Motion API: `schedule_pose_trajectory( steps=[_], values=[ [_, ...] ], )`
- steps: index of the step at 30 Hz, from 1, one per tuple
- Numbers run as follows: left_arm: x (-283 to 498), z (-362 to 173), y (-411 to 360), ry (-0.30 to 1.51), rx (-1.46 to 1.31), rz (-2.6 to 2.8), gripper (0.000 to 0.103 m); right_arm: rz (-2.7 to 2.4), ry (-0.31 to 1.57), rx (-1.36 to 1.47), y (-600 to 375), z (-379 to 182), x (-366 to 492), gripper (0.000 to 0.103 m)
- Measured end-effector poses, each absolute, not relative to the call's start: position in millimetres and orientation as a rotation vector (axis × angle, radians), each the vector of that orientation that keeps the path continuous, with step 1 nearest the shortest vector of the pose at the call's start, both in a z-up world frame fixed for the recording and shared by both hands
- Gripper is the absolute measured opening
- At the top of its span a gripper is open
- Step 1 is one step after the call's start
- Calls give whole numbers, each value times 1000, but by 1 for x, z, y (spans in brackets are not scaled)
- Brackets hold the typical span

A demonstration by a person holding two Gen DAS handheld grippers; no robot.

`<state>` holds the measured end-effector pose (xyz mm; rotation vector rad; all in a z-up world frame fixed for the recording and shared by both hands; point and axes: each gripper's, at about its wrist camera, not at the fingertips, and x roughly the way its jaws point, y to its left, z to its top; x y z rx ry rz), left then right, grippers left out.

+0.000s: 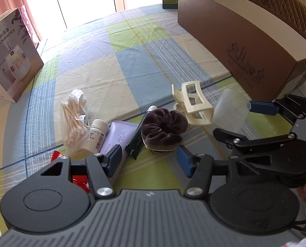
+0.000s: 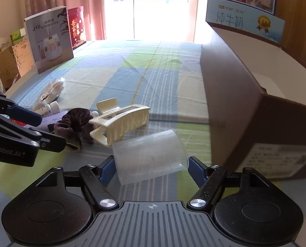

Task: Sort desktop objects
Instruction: 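Grasp the brown scrunchie with the left tool while the right tool grasps the clear plastic cup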

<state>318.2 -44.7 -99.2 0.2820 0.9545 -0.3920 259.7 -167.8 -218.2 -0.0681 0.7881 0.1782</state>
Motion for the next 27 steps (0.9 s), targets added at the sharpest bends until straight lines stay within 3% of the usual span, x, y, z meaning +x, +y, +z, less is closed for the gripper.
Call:
schedule_pose_trajectory(
  steps=[12,13,15,19,23,27],
  values=[
    [326,-117,-66,947,327,-424,54,91,874,29,-216,-202,218,72],
    [328,-119,-68,948,332,-425,52,76,880,42,-222,-200,215,72],
    [328,-121,-71,956,331,-433,35,45,888,65,-236,-197,210,72],
    [324,-121,-69,952,327,-421,22,-18,900,106,-263,-191,198,72],
    [314,-116,-58,972,300,-428,0,-58,911,130,-284,-186,187,72],
    [292,-111,-47,1005,301,-441,0,-76,915,134,-296,-183,177,72]
  ],
)
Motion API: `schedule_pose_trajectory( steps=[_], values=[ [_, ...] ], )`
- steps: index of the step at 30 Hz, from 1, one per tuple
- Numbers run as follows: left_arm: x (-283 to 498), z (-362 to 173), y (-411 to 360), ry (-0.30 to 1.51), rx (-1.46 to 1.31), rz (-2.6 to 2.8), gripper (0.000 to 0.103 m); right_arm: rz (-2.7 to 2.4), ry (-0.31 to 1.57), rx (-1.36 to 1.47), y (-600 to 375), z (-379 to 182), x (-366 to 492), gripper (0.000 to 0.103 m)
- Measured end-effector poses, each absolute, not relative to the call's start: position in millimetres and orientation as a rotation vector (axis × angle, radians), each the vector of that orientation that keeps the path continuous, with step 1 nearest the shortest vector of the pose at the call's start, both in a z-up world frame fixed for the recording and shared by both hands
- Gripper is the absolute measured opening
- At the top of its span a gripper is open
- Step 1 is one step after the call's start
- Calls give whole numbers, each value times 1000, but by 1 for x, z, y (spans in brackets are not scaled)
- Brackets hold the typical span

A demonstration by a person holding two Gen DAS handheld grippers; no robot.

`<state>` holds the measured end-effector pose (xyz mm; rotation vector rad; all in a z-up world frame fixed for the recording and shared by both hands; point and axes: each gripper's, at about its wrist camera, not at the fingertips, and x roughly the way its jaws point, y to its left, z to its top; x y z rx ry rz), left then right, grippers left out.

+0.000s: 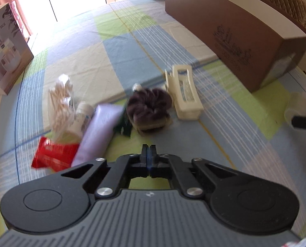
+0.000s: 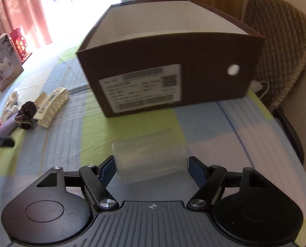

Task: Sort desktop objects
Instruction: 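Grasp the brown scrunchie with the left tool while the right tool grasps the clear plastic cup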

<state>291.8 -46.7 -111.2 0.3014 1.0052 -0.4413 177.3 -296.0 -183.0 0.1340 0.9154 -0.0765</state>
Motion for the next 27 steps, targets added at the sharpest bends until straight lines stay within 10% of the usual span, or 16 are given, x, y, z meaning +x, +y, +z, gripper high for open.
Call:
schedule_pose_trajectory(
  steps=[12,18,27],
  values=[
    [310,-100,-71,878,377,-467,47,-159,893,160,-330,-178,177,72],
    [320,-114,-88,867,499,-468,19,-181,895,184,-346,-179,168,72],
    [277,-99,-68,956,436,-477,13,-157,912,187,-354,-179,164,72]
  ],
)
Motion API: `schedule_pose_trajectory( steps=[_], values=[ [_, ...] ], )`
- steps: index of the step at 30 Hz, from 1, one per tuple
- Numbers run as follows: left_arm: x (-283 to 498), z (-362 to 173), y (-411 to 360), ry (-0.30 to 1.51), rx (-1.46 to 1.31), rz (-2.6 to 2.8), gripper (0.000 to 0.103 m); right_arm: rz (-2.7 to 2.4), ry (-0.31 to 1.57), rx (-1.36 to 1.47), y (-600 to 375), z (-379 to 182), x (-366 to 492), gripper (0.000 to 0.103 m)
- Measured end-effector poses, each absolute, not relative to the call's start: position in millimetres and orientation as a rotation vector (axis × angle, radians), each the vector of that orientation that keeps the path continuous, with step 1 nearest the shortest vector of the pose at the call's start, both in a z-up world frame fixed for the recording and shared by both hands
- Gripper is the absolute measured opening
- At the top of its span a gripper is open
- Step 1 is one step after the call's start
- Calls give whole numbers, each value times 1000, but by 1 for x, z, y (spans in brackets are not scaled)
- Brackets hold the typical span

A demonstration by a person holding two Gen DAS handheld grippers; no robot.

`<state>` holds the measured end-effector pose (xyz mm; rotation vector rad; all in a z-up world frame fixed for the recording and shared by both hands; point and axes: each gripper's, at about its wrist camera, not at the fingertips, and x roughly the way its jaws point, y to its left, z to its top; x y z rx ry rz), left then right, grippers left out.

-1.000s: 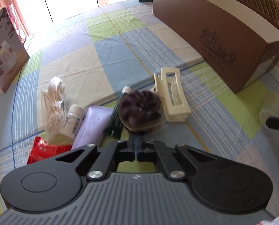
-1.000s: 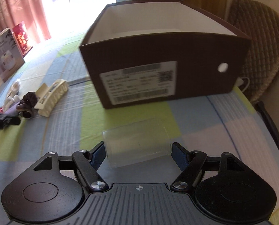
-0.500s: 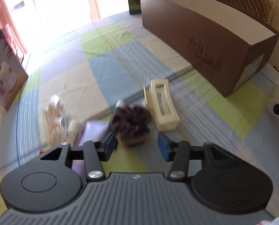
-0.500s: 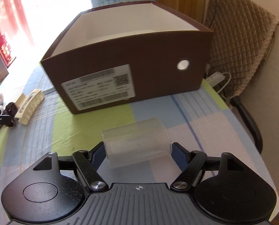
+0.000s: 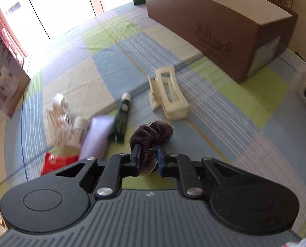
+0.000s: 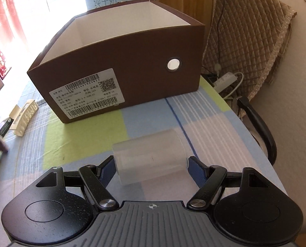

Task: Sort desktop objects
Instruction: 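Grasp the brown scrunchie with the left tool while the right tool grasps the clear plastic cup, then carry the scrunchie with the left tool while the right tool carries the clear cup into the brown box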

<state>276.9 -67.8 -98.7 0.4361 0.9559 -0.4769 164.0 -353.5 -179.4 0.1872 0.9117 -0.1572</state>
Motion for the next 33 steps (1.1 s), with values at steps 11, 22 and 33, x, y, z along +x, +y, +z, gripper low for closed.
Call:
schedule_pose_trajectory(
  steps=[11,22,33],
  values=[
    [269,-95,-65,969,411,-478,64,-124,919,193,-355,-175,168,78],
    [270,-115,-72,1026,431,-439,17,-107,900,204,-361,-169,157,90],
    [254,-85,-81,1012,347,-422,9,-32,909,46,-356,-179,170,88]
  ],
)
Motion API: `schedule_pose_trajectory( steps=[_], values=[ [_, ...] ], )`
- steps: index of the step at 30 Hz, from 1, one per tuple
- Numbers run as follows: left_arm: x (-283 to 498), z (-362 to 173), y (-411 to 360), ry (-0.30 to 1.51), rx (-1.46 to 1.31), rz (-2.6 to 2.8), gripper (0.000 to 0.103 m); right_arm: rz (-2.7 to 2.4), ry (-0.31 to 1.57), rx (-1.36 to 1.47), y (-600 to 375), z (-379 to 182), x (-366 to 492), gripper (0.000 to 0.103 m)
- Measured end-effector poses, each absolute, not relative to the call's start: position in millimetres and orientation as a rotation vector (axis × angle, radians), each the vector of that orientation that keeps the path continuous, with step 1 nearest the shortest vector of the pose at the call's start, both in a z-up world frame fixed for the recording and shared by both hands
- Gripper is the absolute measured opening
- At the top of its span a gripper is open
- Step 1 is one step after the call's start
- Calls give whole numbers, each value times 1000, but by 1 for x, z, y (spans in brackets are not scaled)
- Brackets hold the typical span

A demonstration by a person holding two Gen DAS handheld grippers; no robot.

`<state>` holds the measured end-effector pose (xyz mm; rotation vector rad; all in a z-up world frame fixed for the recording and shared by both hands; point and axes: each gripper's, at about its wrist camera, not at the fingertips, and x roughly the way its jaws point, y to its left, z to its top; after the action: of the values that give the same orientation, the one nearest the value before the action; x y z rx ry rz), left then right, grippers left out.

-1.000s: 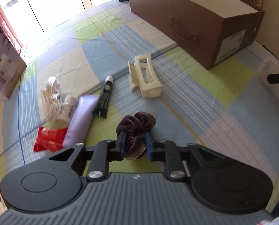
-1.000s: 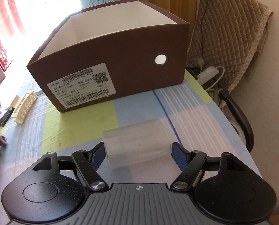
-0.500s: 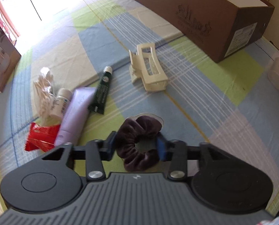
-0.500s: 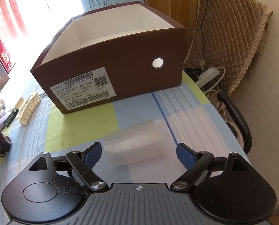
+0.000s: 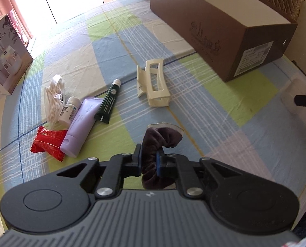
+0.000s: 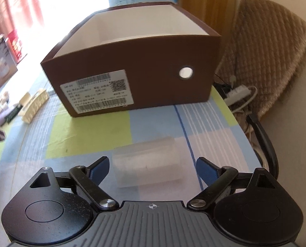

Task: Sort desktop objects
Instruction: 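Carry the scrunchie with the left tool while the right tool carries the clear cup into the brown box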

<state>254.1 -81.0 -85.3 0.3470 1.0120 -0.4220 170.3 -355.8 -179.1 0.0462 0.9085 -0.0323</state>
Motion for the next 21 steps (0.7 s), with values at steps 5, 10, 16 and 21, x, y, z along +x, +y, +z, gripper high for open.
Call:
schedule_pose_trajectory(
  steps=[5,10,16,21],
  values=[
    [249,-73,-94,1009,311,-434,9,38,915,-55,-349,-180,173,69],
    [244,-56,-115,971,302,-462,10,96,902,-18,-357,-161,169,69],
    [245,-26,-146,904,279,-505,10,180,843,61,-375,-116,168,69],
    [252,-1,-177,840,267,-542,10,237,769,92,-391,-77,177,69]
  ],
)
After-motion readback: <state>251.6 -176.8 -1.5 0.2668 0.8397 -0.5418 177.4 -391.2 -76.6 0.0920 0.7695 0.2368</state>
